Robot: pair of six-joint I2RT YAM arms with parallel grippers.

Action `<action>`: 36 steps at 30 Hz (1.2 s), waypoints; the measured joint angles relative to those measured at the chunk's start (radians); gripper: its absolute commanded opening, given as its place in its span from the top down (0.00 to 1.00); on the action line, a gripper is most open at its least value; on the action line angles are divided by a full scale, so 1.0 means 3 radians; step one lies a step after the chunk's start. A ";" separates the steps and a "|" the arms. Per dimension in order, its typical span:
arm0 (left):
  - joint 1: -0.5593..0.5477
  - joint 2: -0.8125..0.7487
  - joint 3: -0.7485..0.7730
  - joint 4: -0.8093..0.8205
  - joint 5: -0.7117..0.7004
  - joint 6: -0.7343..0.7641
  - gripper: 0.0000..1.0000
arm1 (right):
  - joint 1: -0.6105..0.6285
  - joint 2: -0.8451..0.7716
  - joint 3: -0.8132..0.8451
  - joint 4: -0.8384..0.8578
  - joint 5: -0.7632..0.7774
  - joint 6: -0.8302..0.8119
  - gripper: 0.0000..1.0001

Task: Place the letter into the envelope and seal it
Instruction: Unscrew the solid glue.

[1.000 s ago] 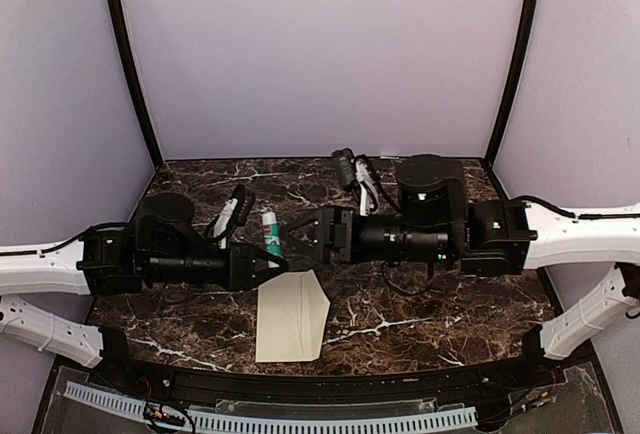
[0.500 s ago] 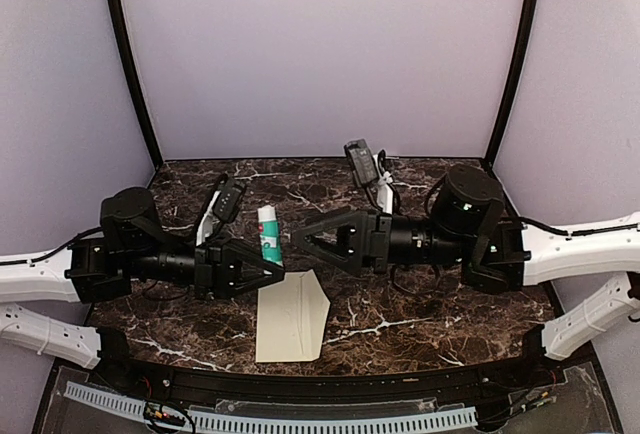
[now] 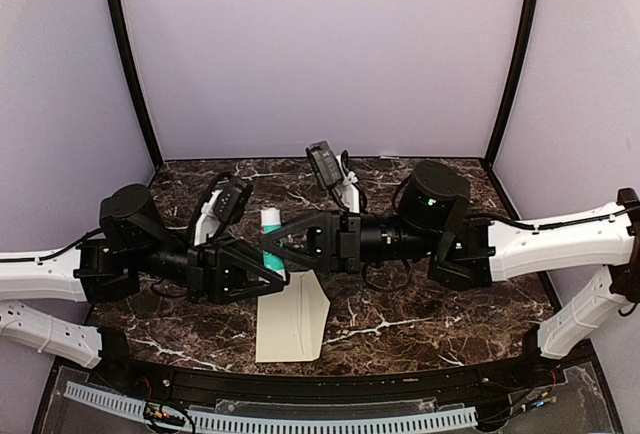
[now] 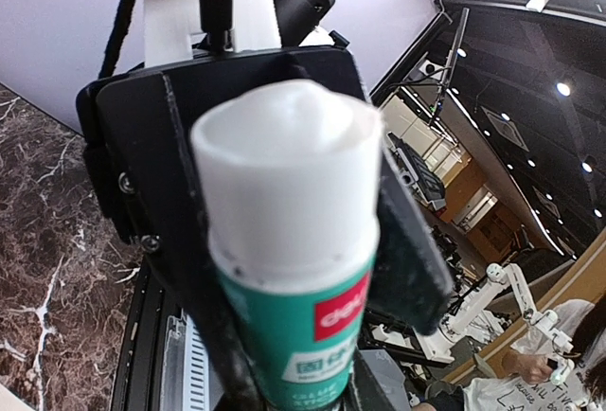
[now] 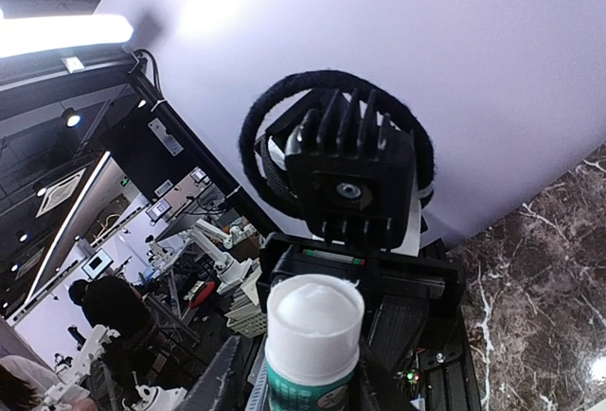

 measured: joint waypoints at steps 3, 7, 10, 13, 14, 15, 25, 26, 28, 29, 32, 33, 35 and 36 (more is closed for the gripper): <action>-0.0004 0.0001 0.0000 0.0060 0.0047 -0.0011 1.00 | -0.0004 0.0034 0.0022 0.0057 -0.0042 0.0033 0.91; -0.0004 0.0000 0.0000 0.0083 0.0038 -0.0014 1.00 | -0.0010 0.0039 0.0023 0.0080 -0.0048 0.0052 1.00; -0.0004 -0.0022 -0.0001 0.0043 -0.0019 -0.0006 1.00 | -0.0010 0.0039 0.0023 0.0066 -0.0010 0.0047 1.00; -0.0008 -0.0083 -0.0004 -0.0098 -0.0181 0.0023 1.00 | -0.0010 0.0029 0.0024 -0.0019 0.0107 0.0014 1.00; -0.0009 -0.0100 -0.0005 -0.0163 -0.0256 0.0033 1.00 | -0.0010 0.0017 0.0036 -0.0117 0.0175 -0.0017 1.00; -0.0010 -0.0116 -0.0005 -0.0221 -0.0317 0.0045 1.00 | -0.0009 0.0011 0.0053 -0.0201 0.0230 -0.0041 1.00; -0.0010 -0.0211 0.0169 -0.1039 -0.1216 0.0170 1.00 | 0.0078 0.0141 0.0710 -0.1612 0.1177 -0.0267 1.00; -0.0009 -0.0195 0.0217 -0.1158 -0.1339 0.0173 1.00 | 0.0086 0.0198 0.0816 -0.1769 0.1312 -0.0264 1.00; -0.0006 -0.0141 0.0305 -0.1391 -0.1578 0.0169 1.00 | 0.0107 0.0332 0.1027 -0.2071 0.1603 -0.0224 1.00; -0.0006 -0.0102 0.0341 -0.1502 -0.1700 0.0164 1.00 | 0.0117 0.0407 0.1133 -0.2233 0.1746 -0.0191 1.00; -0.0006 0.0065 0.0434 -0.1807 -0.2036 0.0131 1.00 | 0.0151 0.0662 0.1457 -0.2736 0.2158 -0.0037 1.00; -0.0006 0.0118 0.0454 -0.1878 -0.2118 0.0125 1.00 | 0.0163 0.0765 0.1577 -0.2914 0.2291 0.0023 1.00; -0.0006 0.0258 0.0505 -0.2049 -0.2284 0.0109 1.00 | 0.0187 0.0952 0.1771 -0.3197 0.2506 0.0134 1.00; -0.0006 0.0320 0.0520 -0.2112 -0.2335 0.0104 1.00 | 0.0197 0.1017 0.1832 -0.3297 0.2572 0.0174 1.00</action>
